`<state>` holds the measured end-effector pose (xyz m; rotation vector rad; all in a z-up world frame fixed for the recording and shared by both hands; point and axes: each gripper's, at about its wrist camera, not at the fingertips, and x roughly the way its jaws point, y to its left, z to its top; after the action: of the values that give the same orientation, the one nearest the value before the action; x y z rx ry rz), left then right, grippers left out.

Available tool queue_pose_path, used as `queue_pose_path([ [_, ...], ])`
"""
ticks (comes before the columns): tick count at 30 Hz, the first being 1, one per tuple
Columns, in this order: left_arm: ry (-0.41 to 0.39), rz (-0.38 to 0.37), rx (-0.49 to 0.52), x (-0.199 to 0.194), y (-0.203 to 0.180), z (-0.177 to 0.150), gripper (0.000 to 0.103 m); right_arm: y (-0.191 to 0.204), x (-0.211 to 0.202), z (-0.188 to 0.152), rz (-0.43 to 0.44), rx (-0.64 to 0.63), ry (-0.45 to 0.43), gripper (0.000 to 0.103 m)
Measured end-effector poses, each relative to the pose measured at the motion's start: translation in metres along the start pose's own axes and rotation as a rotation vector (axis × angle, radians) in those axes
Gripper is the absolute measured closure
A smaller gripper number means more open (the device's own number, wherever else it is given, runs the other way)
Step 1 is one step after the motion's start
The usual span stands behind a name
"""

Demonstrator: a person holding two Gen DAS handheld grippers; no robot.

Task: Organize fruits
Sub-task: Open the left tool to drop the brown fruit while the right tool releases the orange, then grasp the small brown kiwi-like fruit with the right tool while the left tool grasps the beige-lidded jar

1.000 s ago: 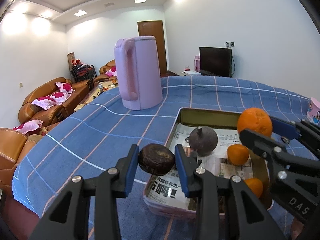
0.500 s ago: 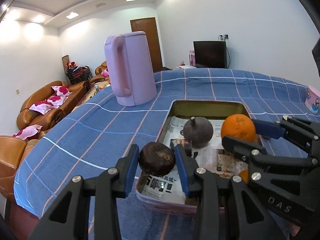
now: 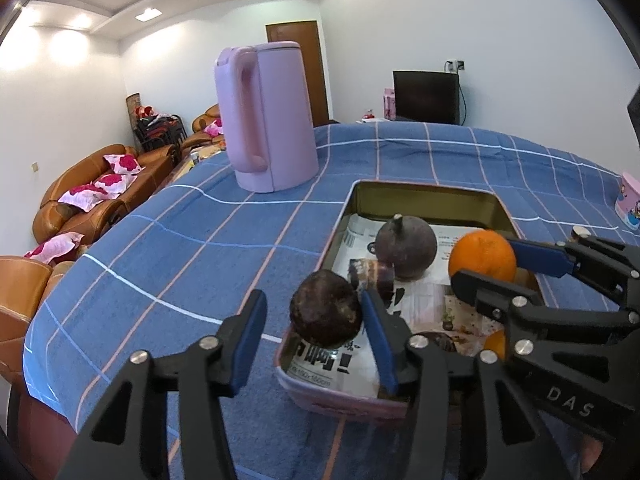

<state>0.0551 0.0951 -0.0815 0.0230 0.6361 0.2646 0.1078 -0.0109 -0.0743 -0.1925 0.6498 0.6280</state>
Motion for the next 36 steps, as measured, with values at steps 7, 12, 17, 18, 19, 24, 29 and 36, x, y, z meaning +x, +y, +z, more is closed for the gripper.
queue_pose_path([
  [7,-0.027,0.017,-0.020,-0.008,0.007,0.001,0.028,-0.005,-0.009,-0.002,0.005,0.018,-0.042,0.042],
  [12,-0.050,0.015,-0.015,-0.015,0.004,0.002,0.012,-0.012,-0.019,-0.007,-0.021,0.021,-0.060,0.042],
  [17,-0.074,0.014,-0.020,-0.020,0.000,0.002,0.005,-0.035,-0.038,-0.015,-0.082,0.054,-0.075,0.042],
  [18,-0.074,0.013,-0.022,-0.020,0.000,0.002,0.005,-0.042,-0.043,-0.018,-0.099,0.063,-0.074,0.042],
  [19,-0.074,0.012,-0.024,-0.020,-0.001,0.003,0.005,-0.049,-0.047,-0.021,-0.114,0.071,-0.068,0.042],
  [24,-0.070,0.003,-0.026,-0.018,-0.010,0.004,0.005,-0.082,-0.057,-0.032,-0.208,0.092,-0.032,0.042],
  [29,-0.074,-0.008,-0.016,-0.020,-0.018,0.010,0.005,-0.094,-0.045,-0.030,-0.225,0.077,0.014,0.042],
  [36,-0.079,-0.025,-0.003,-0.018,-0.029,0.022,0.004,-0.096,-0.013,-0.017,-0.206,0.080,0.099,0.050],
])
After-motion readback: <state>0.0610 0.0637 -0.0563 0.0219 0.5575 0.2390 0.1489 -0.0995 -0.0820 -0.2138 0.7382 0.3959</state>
